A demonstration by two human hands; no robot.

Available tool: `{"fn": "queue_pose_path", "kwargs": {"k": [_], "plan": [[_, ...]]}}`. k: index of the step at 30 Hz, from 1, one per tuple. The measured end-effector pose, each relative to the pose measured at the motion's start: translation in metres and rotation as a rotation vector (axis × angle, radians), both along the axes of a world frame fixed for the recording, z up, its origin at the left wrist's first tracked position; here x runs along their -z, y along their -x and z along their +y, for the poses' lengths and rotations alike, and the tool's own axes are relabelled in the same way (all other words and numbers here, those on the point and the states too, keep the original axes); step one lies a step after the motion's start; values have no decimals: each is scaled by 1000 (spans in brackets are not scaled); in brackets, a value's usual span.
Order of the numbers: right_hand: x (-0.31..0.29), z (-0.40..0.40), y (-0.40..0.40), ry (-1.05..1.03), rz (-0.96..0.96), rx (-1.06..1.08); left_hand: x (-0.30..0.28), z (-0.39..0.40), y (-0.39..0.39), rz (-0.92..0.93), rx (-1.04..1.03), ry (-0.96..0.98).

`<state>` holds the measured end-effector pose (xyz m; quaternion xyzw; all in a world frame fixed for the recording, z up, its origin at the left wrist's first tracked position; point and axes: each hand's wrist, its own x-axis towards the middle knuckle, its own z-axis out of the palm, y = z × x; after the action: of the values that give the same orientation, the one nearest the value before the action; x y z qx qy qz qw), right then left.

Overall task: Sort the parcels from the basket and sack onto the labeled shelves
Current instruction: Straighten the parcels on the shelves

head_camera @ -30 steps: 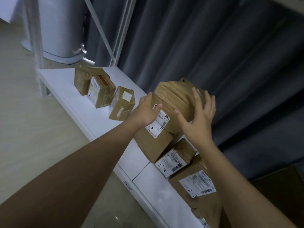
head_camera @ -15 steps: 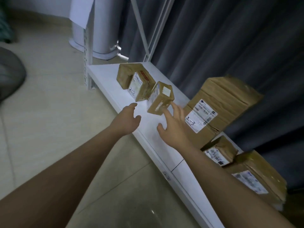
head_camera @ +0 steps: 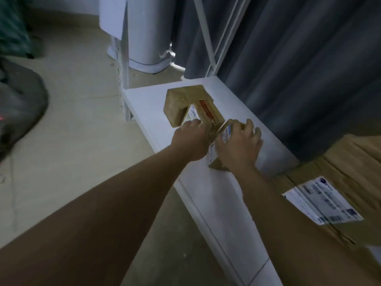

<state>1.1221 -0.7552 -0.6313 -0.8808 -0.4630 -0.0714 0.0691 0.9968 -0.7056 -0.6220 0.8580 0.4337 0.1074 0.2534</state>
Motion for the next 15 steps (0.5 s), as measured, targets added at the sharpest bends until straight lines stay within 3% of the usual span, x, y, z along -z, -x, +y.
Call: {"fn": "queue_pose_path", "kwargs": {"k": [5, 11, 15], "plan": [[11, 16, -6, 44, 81, 48, -4, 50, -8, 70, 124, -155], [14, 29, 3, -7, 106, 132, -1, 104, -5, 122, 254, -125], [6, 30, 2, 50, 176, 144, -3, 110, -16, 267, 403, -115]]}}
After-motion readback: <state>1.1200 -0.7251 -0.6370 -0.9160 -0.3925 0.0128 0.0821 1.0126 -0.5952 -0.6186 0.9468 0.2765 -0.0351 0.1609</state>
